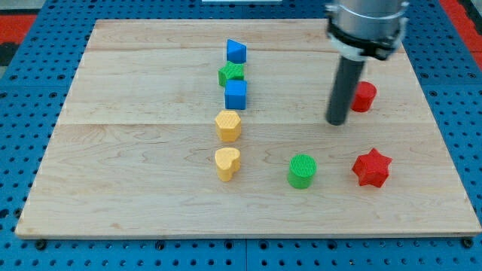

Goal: Move the red star closer to the red circle

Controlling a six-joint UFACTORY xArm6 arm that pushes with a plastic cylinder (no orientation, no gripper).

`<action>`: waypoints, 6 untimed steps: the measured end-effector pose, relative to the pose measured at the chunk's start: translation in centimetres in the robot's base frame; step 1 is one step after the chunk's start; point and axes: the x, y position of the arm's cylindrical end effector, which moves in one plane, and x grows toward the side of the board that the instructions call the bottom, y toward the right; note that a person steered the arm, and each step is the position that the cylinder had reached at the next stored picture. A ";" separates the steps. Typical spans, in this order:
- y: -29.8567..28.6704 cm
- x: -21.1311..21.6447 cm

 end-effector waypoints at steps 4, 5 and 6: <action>2.4 4.2; 2.5 0.2; 1.9 5.8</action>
